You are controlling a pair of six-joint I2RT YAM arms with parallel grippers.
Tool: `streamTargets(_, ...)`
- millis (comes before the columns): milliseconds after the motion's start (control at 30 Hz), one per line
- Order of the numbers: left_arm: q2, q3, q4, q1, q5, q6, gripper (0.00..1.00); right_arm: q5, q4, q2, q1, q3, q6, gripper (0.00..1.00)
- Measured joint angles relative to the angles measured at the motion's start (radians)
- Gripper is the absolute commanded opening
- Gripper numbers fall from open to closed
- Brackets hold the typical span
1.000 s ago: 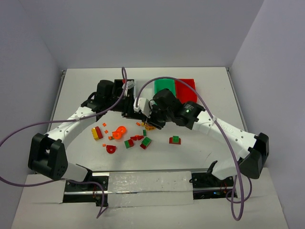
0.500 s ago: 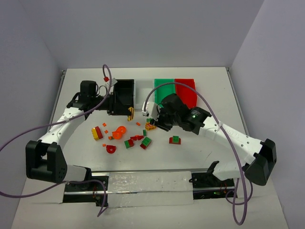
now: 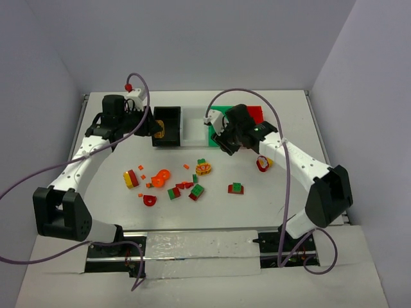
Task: Sort the legos into containers by color
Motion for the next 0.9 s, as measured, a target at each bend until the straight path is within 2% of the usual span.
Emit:
streamTargets(267, 0.147, 0.068, 0.067, -0.007, -0.136, 0.015, 0.00, 0.042, 0.037, 0.181, -0.063, 0.159, 0.048, 0.00)
streamTargets(700, 0.384, 0.213, 0.135, -0.054, -0.248, 0.034, 0.00, 0.069, 0.067, 0.421, -0.140, 0.352, 0.068, 0.00)
streamTargets(900, 0.489, 0.293, 0.147, -0.060, -0.281, 0.045, 0.01, 0.070, 0.075, 0.497, -0.154, 0.394, 0.067, 0.07)
